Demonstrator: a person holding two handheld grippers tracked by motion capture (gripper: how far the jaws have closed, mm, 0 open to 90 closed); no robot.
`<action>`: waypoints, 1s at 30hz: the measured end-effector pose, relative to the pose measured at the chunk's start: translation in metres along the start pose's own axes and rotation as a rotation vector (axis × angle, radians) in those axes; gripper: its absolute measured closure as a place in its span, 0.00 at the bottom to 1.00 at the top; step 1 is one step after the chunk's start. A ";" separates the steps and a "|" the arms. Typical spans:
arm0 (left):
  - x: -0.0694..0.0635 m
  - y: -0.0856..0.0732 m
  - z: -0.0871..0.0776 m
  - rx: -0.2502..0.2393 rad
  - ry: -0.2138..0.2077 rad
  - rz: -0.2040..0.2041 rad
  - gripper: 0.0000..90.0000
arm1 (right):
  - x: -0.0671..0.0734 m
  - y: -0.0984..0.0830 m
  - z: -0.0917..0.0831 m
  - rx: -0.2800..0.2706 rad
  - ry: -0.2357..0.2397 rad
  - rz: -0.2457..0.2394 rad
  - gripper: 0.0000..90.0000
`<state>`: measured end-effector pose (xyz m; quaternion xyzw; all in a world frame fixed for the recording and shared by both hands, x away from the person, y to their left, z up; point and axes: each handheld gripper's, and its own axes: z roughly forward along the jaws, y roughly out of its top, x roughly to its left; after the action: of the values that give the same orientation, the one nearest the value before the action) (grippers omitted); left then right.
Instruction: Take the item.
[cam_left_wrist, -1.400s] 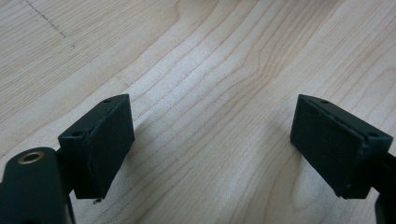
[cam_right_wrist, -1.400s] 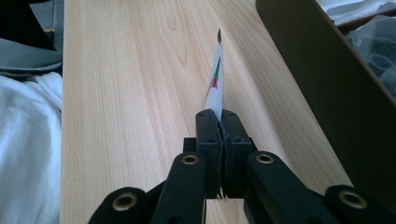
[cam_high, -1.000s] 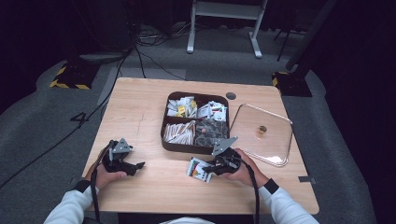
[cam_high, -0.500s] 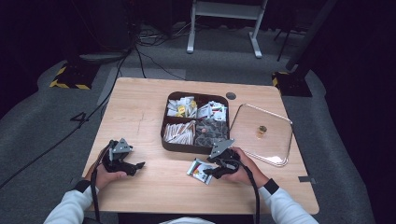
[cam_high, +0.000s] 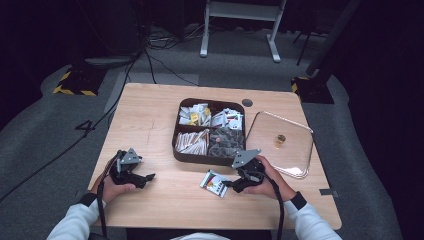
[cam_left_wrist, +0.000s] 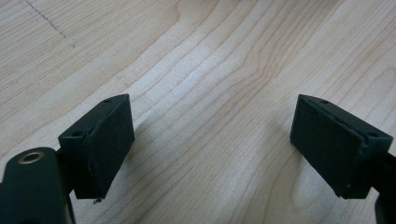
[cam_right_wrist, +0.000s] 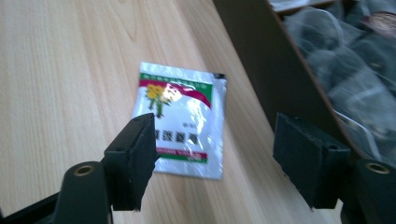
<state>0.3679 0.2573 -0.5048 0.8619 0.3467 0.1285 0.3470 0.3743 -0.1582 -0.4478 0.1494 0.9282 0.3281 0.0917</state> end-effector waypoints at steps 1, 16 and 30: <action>0.000 0.000 0.000 0.000 0.000 0.000 0.15 | -0.001 -0.002 -0.003 -0.001 -0.006 0.004 0.32; 0.000 0.000 0.000 0.000 0.000 0.001 0.15 | -0.030 -0.036 -0.059 -0.046 -0.180 0.098 0.28; 0.000 0.000 0.000 0.000 0.000 0.001 0.15 | -0.060 -0.058 -0.072 -0.054 -0.302 0.182 0.30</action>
<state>0.3681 0.2574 -0.5048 0.8620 0.3463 0.1288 0.3471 0.3982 -0.2633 -0.4246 0.2780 0.8774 0.3337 0.2039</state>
